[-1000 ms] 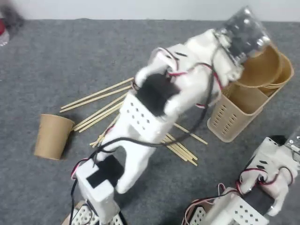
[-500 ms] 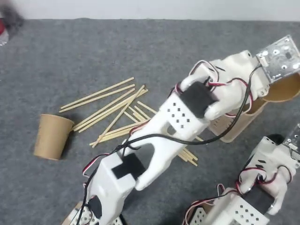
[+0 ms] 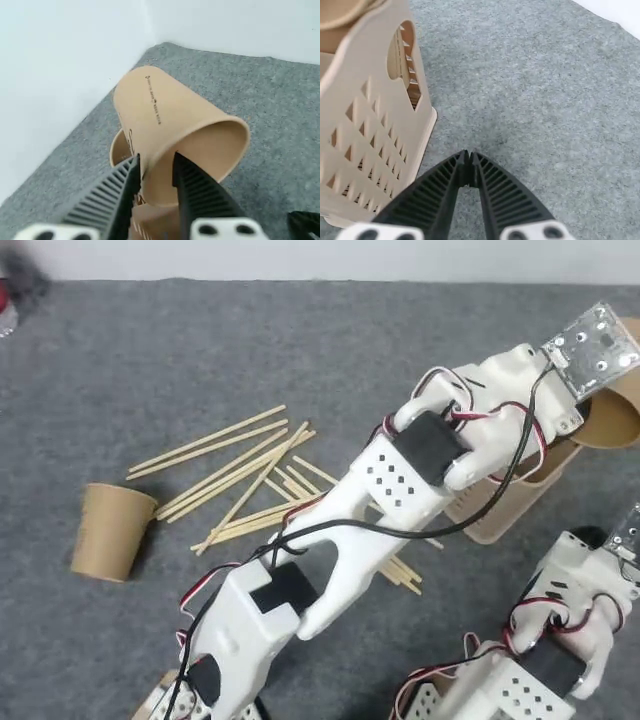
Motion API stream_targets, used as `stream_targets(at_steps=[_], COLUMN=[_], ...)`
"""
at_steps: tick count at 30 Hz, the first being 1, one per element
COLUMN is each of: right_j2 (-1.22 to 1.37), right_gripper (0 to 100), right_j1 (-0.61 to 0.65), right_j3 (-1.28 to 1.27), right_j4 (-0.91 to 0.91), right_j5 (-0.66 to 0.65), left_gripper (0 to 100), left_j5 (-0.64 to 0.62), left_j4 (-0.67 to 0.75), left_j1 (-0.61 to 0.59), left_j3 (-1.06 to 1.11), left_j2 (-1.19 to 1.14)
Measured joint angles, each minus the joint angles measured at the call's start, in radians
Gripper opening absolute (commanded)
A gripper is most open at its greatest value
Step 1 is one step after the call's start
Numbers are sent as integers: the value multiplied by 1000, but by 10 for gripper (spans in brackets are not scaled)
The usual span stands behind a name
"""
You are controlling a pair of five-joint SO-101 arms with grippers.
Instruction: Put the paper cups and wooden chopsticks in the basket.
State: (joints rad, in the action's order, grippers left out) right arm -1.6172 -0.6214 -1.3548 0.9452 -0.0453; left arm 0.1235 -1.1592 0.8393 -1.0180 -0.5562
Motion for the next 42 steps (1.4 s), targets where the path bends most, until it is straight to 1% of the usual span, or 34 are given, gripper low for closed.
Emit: stream_targets(at_steps=[8,11,17,23,24,27,28,34,38,40,42], right_j2=[0,0,0,0,0,0,0,0,0,0,0], right_gripper=[7,7,7,8,8,8,8,8,8,8,8], right_j1=[0,0,0,6,6,6,6,31,38,38,38], right_j3=[0,0,0,0,0,0,0,0,0,0,0], right_j4=[0,0,0,0,0,0,0,0,0,0,0], right_j5=[0,0,0,0,0,0,0,0,0,0,0], left_gripper=[90,90,88,86,81,14,9,15,17,47,129], left_j5=[-6,-8,-9,-11,-11,-11,-11,-11,-11,-11,-11], left_j4=[-95,-95,-29,-21,-21,-9,-5,6,-18,-34,-55], left_j1=[-52,-55,-55,-54,-54,-60,-61,-74,-71,-72,-72], left_j3=[-77,-71,23,43,43,43,43,43,43,43,43], left_j2=[0,0,0,-2,-9,-41,-51,-60,-44,-20,14])
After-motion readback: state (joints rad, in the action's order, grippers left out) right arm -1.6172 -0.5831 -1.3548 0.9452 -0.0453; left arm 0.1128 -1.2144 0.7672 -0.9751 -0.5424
